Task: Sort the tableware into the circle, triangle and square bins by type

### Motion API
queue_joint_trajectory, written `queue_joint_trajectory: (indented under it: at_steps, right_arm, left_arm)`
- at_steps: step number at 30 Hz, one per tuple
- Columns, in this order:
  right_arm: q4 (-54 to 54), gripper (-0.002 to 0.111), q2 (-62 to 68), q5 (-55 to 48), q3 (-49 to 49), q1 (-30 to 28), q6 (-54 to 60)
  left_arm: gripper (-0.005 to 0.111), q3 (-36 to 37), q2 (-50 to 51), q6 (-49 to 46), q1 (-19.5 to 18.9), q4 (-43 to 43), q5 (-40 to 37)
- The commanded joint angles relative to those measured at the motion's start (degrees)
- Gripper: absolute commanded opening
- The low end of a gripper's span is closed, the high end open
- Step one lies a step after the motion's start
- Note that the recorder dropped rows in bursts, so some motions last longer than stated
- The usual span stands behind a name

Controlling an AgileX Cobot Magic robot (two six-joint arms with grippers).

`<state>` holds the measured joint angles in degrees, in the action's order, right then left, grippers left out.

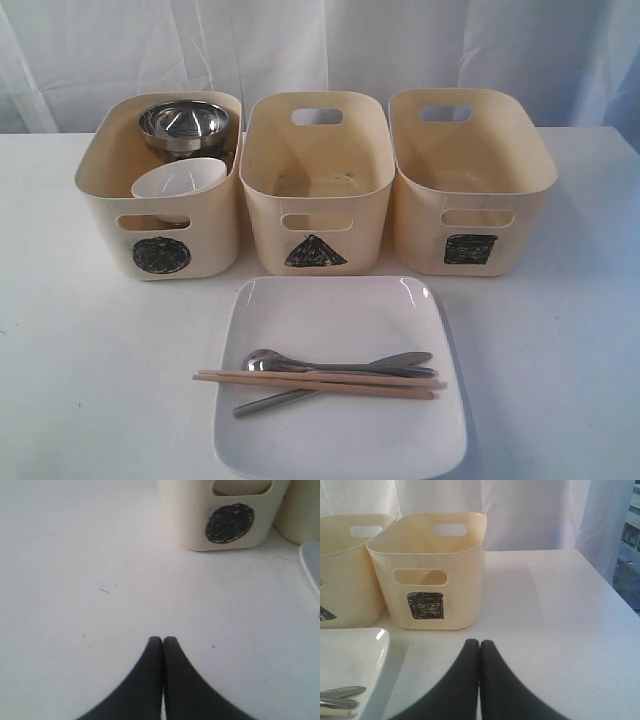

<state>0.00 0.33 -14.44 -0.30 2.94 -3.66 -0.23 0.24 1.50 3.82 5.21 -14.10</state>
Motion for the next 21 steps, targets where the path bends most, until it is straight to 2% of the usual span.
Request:
queue_joint_trajectory:
  at_steps: [1, 7, 21]
  right_arm:
    - [0.00, 0.000, -0.33, 0.74, 0.30, -0.13, -0.07]
    - [0.00, 0.000, -0.33, 0.74, 0.30, -0.13, -0.07]
    - [0.00, 0.000, -0.33, 0.74, 0.30, -0.13, -0.07]
  left_arm:
    - [0.000, 0.23, -0.24, -6.88, -5.13, 3.01, -0.91]
    - [0.000, 0.23, -0.24, -13.69, -9.88, 5.12, -2.17]
    - [0.000, 0.23, -0.24, -14.58, -10.48, 5.12, -2.03]
